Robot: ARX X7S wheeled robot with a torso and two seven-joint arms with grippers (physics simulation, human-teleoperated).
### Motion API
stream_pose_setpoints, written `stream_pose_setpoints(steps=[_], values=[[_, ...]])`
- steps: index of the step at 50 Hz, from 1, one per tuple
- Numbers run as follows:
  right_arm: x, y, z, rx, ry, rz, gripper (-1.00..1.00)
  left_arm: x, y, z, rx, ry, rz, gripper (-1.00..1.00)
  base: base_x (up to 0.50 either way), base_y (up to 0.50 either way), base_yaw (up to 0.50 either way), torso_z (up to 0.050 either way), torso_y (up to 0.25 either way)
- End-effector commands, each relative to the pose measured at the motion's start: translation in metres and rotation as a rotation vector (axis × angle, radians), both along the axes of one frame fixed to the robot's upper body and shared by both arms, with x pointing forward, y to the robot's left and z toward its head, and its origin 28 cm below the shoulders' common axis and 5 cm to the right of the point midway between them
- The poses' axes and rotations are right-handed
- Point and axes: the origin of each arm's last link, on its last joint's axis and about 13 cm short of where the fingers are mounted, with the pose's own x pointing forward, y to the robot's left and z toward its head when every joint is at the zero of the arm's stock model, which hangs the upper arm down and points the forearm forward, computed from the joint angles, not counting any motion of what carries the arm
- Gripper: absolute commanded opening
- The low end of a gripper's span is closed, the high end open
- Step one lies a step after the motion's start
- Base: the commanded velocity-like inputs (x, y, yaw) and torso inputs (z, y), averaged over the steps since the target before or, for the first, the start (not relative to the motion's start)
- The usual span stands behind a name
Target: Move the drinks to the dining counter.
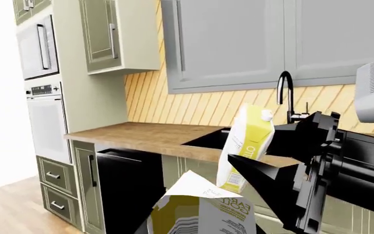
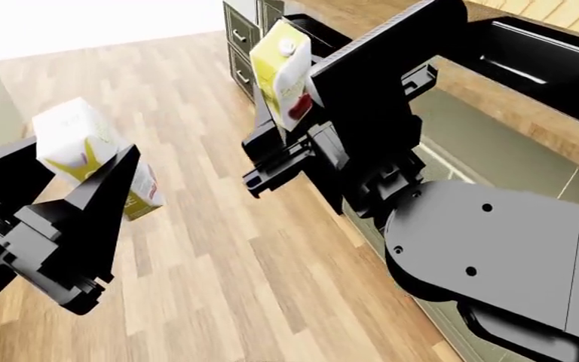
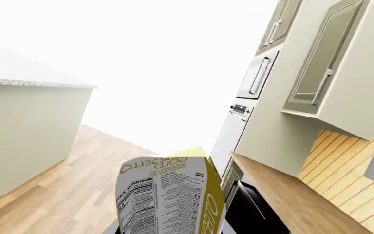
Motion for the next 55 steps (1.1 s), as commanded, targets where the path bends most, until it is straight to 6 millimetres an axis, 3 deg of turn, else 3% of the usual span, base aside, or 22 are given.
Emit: stream_pose_setpoints(steps=[1, 55], values=[[0.0008, -0.0016, 0.0006, -0.002, -0.014, -0.011, -1.0, -0.0004, 0.001, 0.0015, -0.011, -0.014, 0.011, -1.0, 0.0, 0.0, 0.5, 0.0, 0.0], [0.0012, -0.0021, -0.0007, -0.006, -0.004, -0.012, -1.0, -0.0005, 0.0005, 0.0008, -0.004, -0.01, 0.009, -1.0, 0.0, 0.0, 0.5, 0.001, 0.001]])
